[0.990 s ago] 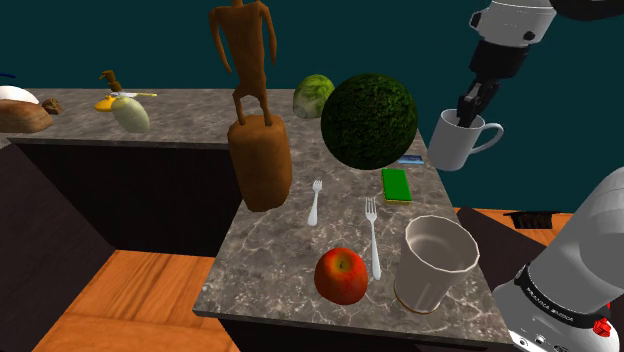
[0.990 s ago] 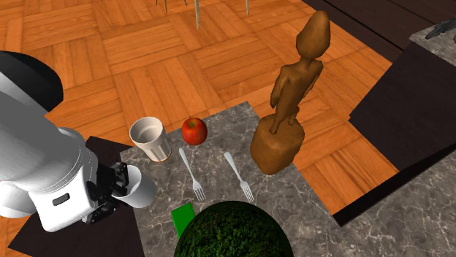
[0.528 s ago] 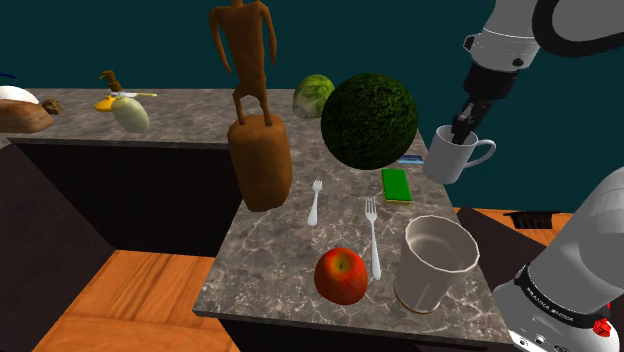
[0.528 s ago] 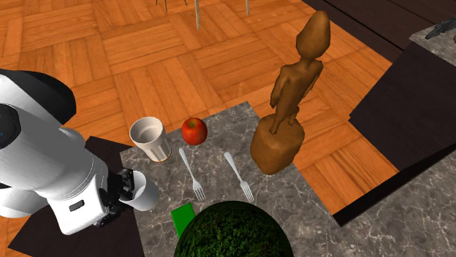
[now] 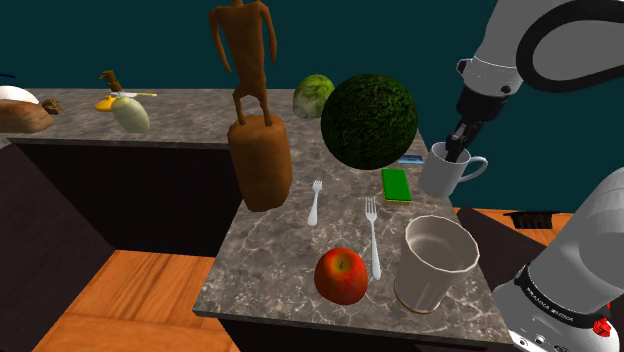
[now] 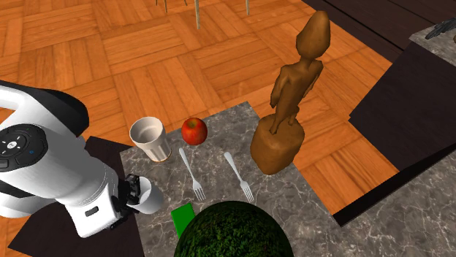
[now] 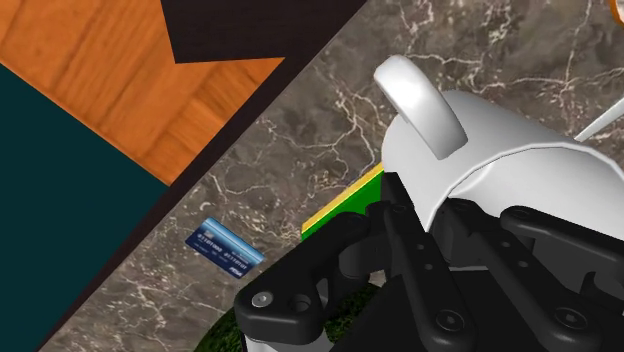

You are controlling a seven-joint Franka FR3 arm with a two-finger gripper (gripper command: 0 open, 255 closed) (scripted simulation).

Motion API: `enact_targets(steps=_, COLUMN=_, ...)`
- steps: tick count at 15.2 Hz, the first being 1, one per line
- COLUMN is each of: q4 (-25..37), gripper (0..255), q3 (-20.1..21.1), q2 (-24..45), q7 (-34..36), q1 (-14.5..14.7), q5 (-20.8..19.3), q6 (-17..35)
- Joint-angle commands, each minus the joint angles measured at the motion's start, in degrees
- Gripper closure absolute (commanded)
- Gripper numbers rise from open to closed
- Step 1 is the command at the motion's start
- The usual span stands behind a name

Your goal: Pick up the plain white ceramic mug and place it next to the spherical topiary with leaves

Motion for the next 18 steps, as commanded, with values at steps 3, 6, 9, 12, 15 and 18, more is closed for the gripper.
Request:
enact_targets(steps=3, q4=-2.9, gripper=255, q3=-0.14, q2=0.53, q7=0.04, q1=-0.07, q5=-0.16, q6=3.46)
enact_targets(steps=6, q4=-4.98, gripper=255, q3=-0.28, q2=1.1, q7=0.04, q1=-0.16, q5=-0.31, q6=6.1)
enact_targets(steps=9, q4=-6.97, gripper=255, q3=-0.42, q2=1.89, q7=0.04, q1=-0.24, q5=-0.47, q6=8.88)
enact_targets(steps=12, q4=-8.86, gripper=255, q3=-0.56, q2=2.94, q7=0.04, q1=-0.33, q5=-0.63, q6=11.83)
enact_targets(steps=15, q4=-10.65, gripper=255, q3=-0.71, q2=4.29, q7=0.05, q1=-0.41, q5=-0.81, q6=14.96)
enact_targets(steps=18, q4=-11.74, gripper=255, q3=-0.81, q2=5.3, q7=0.05, q1=-0.47, q5=-0.93, q6=17.07)
